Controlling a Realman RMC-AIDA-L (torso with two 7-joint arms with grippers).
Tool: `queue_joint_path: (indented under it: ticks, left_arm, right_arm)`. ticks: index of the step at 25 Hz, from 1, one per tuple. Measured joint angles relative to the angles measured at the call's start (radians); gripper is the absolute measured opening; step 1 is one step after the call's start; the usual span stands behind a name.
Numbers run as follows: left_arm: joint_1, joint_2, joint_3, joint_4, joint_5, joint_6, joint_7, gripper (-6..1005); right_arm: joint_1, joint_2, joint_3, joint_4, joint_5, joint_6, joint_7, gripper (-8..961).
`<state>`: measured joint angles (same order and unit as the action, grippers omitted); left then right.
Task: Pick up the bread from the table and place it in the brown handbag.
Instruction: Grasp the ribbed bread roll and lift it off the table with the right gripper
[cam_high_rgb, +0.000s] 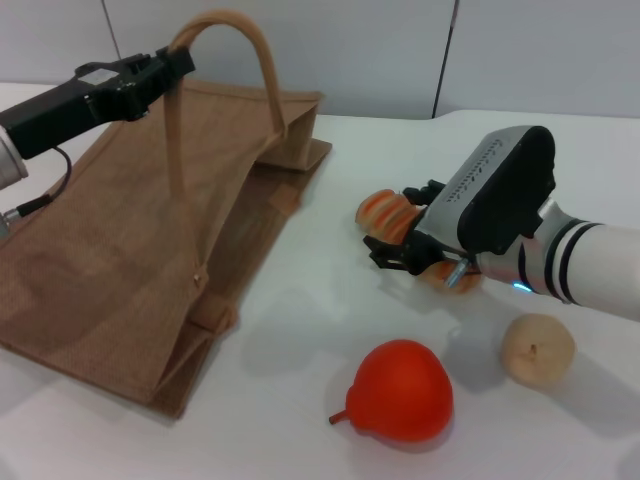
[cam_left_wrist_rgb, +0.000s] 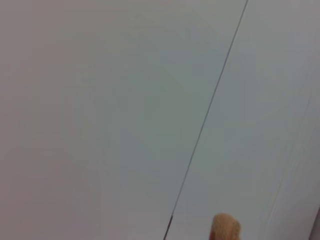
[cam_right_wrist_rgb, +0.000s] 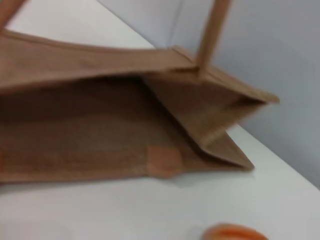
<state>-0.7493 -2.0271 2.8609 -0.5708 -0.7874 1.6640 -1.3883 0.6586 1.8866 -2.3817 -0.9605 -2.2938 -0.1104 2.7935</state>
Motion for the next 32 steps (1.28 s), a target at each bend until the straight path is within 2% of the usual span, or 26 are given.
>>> queue_joint_path:
  ticks: [9,24,32]
  left_arm:
    - [-0.002,-0.001,0.000,0.000,0.000,0.000,0.002,124]
    - [-0.004,-0.001,0.000,0.000,-0.001,0.000,0.002,125]
    - [-0.004,-0.001,0.000,0.000,-0.001,-0.001,0.002,126]
  right_arm:
    - [0.007,0.009,0.055,0.042,0.004,-0.052,0.000,868]
    - [0.073,0.055,0.102,0.163,0.008,-0.147,-0.007,872]
    - [0.084,0.066,0.106,0.169,0.008,-0.173,-0.023,868]
